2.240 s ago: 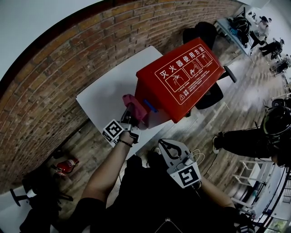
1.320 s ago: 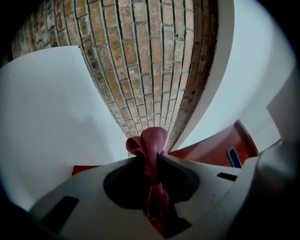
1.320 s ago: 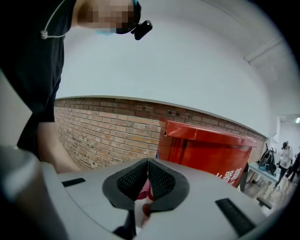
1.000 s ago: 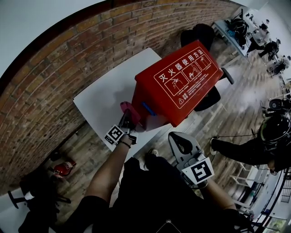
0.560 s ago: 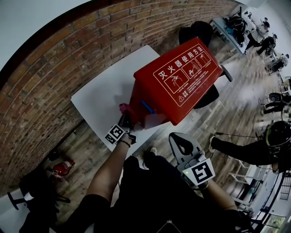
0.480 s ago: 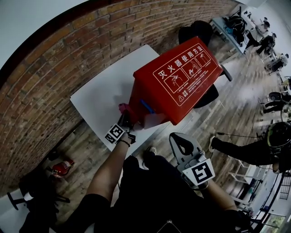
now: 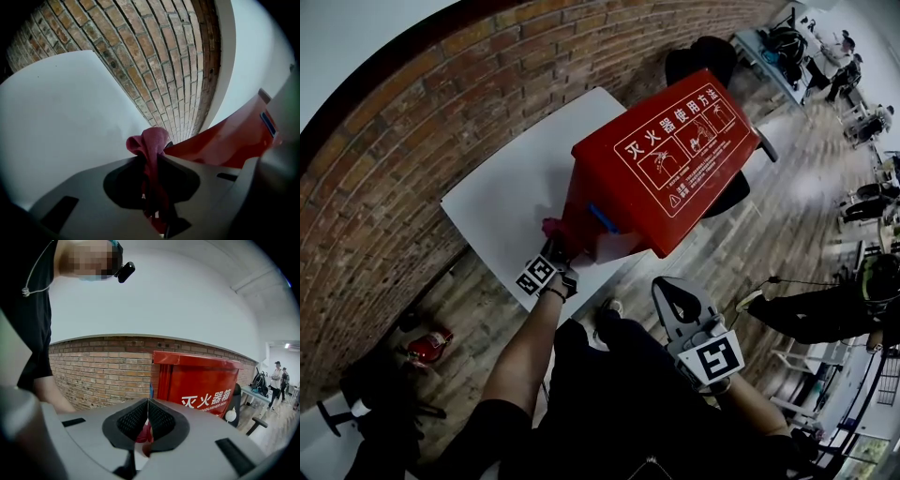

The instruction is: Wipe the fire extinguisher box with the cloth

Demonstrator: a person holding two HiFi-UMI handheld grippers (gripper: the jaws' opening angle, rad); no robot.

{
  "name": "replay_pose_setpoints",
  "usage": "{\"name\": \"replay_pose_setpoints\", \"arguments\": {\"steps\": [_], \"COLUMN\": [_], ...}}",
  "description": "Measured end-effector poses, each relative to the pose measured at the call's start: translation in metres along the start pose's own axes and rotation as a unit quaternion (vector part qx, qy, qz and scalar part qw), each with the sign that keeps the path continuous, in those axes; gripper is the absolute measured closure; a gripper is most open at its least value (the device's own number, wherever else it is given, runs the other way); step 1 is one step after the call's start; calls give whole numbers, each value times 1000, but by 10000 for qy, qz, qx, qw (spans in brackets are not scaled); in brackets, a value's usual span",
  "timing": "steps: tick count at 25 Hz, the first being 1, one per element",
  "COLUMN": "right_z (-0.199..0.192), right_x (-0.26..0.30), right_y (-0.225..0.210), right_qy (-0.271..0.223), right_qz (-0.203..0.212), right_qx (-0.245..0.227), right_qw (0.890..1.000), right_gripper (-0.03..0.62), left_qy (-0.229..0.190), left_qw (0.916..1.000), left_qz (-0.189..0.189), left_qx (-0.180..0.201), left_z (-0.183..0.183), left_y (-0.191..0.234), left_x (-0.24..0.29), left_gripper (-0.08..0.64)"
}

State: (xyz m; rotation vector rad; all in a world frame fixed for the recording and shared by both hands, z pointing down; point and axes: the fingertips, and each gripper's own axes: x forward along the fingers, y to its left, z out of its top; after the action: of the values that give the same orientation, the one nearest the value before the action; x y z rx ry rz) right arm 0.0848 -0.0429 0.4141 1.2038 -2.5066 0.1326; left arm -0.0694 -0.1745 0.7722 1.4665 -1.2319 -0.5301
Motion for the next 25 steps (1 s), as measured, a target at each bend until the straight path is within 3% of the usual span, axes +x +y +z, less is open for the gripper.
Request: {"name": "replay_pose_setpoints", "arguments": {"steps": [15, 25], "right_z": [-16, -24], "right_x": [-8, -13], "right_y": [1, -5], "right_qy": [212, 331], "right_qz": [-177, -323], "right_qx": [58, 103], "right_qw": [9996, 9989], "right_gripper": [572, 572], "left_qy": [160, 395], "left_qw": [9981, 9934], "left_qz": [575, 959], "left_qx": [116, 493], "left_z": [-9, -11], "left_y": [39, 58], "left_x": [12, 20], "left_gripper": [437, 436]}}
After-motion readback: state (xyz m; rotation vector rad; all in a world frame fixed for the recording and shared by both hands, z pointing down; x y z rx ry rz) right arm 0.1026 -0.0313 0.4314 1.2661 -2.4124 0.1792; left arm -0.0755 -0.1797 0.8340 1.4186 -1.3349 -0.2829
